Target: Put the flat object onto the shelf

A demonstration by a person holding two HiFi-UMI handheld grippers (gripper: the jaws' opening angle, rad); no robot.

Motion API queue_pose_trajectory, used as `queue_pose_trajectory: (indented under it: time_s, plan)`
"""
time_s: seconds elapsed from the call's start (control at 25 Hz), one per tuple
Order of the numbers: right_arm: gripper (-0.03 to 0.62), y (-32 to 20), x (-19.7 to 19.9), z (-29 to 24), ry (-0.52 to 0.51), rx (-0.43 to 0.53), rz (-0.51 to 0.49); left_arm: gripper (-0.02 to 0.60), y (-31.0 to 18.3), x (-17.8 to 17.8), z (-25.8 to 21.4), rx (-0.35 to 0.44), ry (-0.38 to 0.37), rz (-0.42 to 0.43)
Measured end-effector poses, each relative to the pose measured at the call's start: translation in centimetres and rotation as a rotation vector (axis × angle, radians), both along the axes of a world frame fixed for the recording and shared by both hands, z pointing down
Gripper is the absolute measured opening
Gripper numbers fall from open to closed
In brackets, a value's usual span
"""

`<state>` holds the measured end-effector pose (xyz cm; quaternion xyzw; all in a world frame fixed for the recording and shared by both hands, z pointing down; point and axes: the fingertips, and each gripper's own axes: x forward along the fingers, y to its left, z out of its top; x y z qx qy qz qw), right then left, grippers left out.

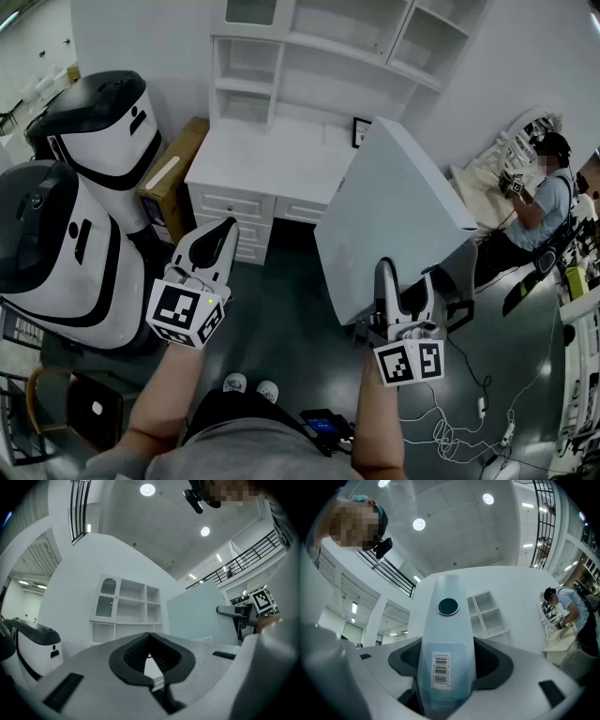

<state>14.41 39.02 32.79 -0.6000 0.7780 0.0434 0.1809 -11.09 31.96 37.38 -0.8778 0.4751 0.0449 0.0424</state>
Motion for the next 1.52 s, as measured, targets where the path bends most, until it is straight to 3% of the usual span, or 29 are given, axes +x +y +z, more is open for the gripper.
queue_pose_trajectory:
  time_s: [0.6,0.88,1.2,1.52]
  plan:
    - [0.319,-0.1,1.9,-1.5,0.035,0.027,-0.037,0.006,-0.1,6.0,0.6,-0.004,-0.014,-0.01]
    - [0.319,-1.4,2.0,-1.9,0.044,0.05,-0.045,0.006,-1.5,6.5,0.3,0.007,-0.019,-0.03]
    - [0.319,-5.6,1.7,-2.0,0.048,0.062,-0.044,0.006,-6.0,6.2,0.2,0.017,-0.007,-0.026]
    - [0.319,-12.7,1.5,-2.8,0.067,0.076,-0.022,0.006,-13.7,6.5,-1.3,0.038,0.007,-0.003]
